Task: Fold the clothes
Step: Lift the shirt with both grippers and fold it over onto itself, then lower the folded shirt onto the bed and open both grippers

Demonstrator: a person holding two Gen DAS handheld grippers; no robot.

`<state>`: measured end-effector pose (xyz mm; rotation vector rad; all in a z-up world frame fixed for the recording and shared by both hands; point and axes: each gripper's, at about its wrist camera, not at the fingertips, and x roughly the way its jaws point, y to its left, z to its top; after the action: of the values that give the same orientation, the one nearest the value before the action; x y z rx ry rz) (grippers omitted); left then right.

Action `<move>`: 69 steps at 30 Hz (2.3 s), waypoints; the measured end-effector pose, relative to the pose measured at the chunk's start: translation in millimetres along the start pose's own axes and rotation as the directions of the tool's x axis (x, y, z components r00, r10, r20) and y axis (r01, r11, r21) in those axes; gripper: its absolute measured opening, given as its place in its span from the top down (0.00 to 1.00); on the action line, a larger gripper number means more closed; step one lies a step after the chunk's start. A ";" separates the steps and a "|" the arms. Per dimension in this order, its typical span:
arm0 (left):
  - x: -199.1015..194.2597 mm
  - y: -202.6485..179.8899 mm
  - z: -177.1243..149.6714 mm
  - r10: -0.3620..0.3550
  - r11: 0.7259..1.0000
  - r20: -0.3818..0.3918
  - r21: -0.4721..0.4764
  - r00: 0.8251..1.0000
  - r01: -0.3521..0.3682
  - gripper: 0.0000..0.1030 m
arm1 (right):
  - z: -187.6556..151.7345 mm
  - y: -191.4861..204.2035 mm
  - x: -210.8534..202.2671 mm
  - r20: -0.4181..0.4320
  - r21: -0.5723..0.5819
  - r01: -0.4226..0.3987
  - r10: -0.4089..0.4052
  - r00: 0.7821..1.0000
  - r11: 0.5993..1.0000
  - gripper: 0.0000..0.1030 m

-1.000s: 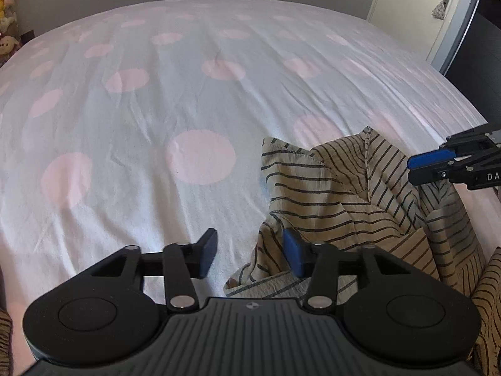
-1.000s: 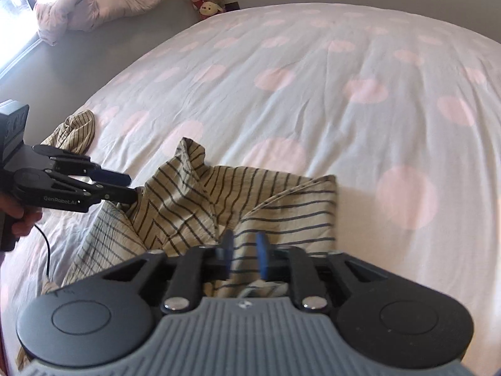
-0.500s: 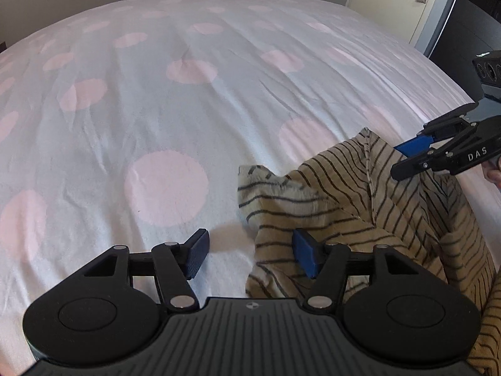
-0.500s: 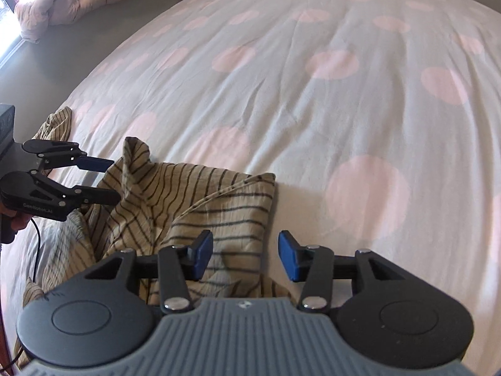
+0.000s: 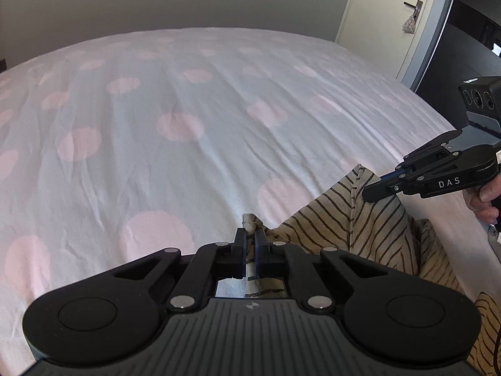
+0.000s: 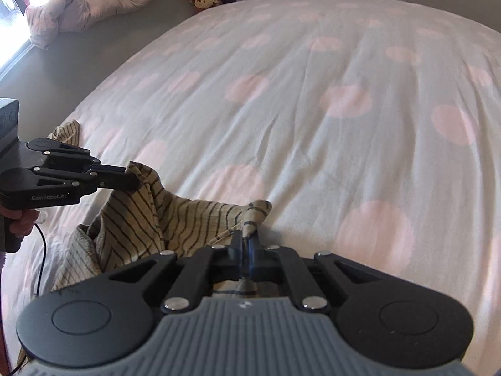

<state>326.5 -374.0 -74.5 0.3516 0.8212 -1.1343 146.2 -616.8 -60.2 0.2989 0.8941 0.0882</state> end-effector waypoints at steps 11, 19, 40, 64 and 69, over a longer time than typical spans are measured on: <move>-133.2 -66.4 1.1 -0.029 0.993 0.181 0.122 0.983 0.007 0.98 | -25.7 64.4 -138.9 0.185 -0.136 -0.018 0.043 0.982 0.991 0.97; -208.4 -116.0 -47.7 -0.051 0.979 0.230 0.206 0.972 0.002 0.98 | -85.1 124.1 -214.9 0.242 -0.233 -0.009 0.067 0.968 0.972 0.97; -203.7 -167.1 -239.3 -0.083 0.962 0.000 0.260 0.997 0.080 0.98 | -297.4 190.0 -193.7 0.025 -0.456 0.007 0.005 1.000 0.890 0.96; -189.9 -214.3 -267.4 0.065 0.932 0.052 0.355 0.997 -0.079 0.63 | -317.1 248.6 -177.8 0.120 -0.576 0.213 -0.176 0.977 0.789 0.57; -173.2 -217.7 -271.9 0.075 0.916 -0.011 0.395 0.997 -0.065 0.97 | -323.5 253.9 -157.6 0.083 -0.646 0.200 -0.193 0.978 0.737 0.87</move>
<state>-8.3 -177.2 -96.6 0.7282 0.5917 -1.2283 -192.0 -334.7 -57.2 -0.4576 0.8256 0.1967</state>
